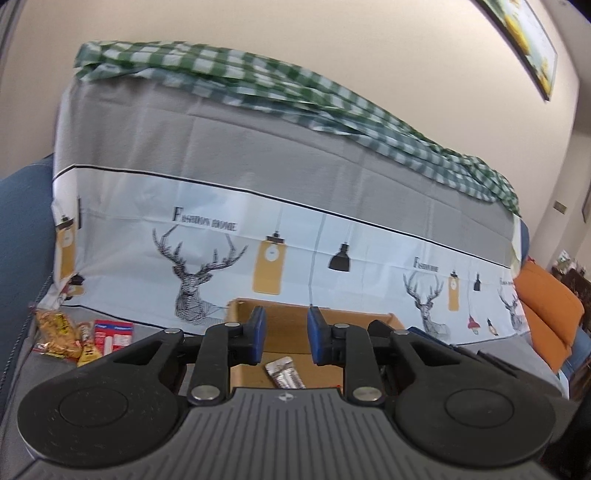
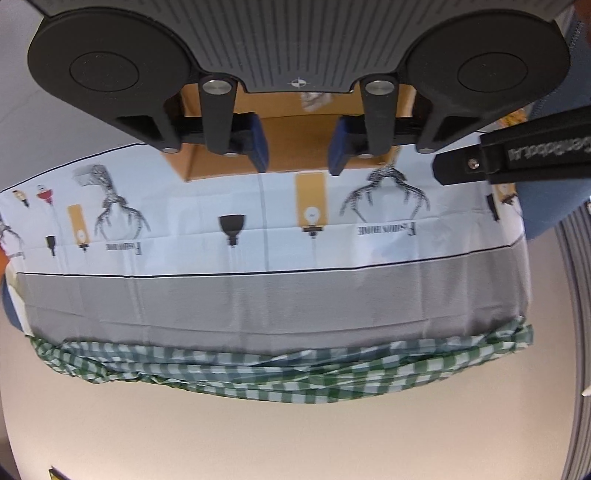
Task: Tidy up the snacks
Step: 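Move both empty tools back to the snack pile, then grasp the purple candy bar with the right tool and lift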
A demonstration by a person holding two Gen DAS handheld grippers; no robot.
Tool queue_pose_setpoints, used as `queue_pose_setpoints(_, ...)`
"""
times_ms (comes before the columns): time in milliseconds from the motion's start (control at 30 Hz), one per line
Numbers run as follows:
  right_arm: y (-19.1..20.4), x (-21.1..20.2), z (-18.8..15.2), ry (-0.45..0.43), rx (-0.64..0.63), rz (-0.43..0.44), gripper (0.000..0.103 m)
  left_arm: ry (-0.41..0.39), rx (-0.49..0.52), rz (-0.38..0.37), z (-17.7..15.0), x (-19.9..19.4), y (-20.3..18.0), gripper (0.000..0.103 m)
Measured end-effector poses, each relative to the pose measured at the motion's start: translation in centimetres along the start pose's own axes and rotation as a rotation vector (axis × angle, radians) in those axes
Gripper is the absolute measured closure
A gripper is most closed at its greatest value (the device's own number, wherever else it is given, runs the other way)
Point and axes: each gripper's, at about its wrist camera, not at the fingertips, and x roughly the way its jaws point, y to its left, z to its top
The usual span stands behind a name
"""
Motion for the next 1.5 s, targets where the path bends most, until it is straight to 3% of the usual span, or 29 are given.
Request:
queue_pose_setpoints(133,2.0,0.0,-0.3,0.0,0.008,0.031,0.069,0.015,-0.021,0.029,0.6,-0.1,1.4,0.077)
queue_pose_setpoints(333,5.6,-0.1,-1.4,0.005,0.003,0.115,0.086,0.071,-0.081,0.09,1.5,-0.1,4.9,0.077)
queue_pose_setpoints(500,8.7,0.0,-2.6,0.034,-0.015,0.168,0.087,0.098,-0.147,0.144,2.7,-0.7,9.0,0.077)
queue_pose_setpoints(733,12.5,0.8,-5.4,0.149,-0.04,0.255,0.086,0.112,-0.293,0.243,4.9,-3.0,17.0,0.077)
queue_pose_setpoints(867,14.3,1.9,-7.3,0.245,-0.037,0.285,0.086,0.126,-0.341,0.272,5.1,-3.9,19.4,0.077)
queue_pose_setpoints(933,15.3,2.9,-8.2,0.296,-0.045,0.281,0.082,0.135,-0.338,0.265,5.1,-4.0,19.5,0.077)
queue_pose_setpoints(967,15.6,3.5,-8.7,0.323,-0.04,0.265,0.072,0.135,-0.337,0.257,5.1,-4.0,19.4,0.077)
queue_pose_setpoints(1000,15.9,4.4,-9.3,0.36,-0.021,0.242,0.054,0.134,-0.338,0.249,5.2,-4.0,19.3,0.077)
queue_pose_setpoints(1100,16.4,6.8,-10.9,0.448,0.057,0.171,0.03,0.134,-0.338,0.227,5.2,-4.0,18.7,0.077)
queue_pose_setpoints(1367,14.6,11.8,-12.6,0.513,0.454,-0.048,0.017,0.15,-0.309,0.194,5.3,-4.0,18.4,0.077)
queue_pose_setpoints(1500,15.0,13.6,-13.2,0.551,0.486,-0.137,0.016,0.158,-0.312,0.192,5.2,-3.8,18.6,0.077)
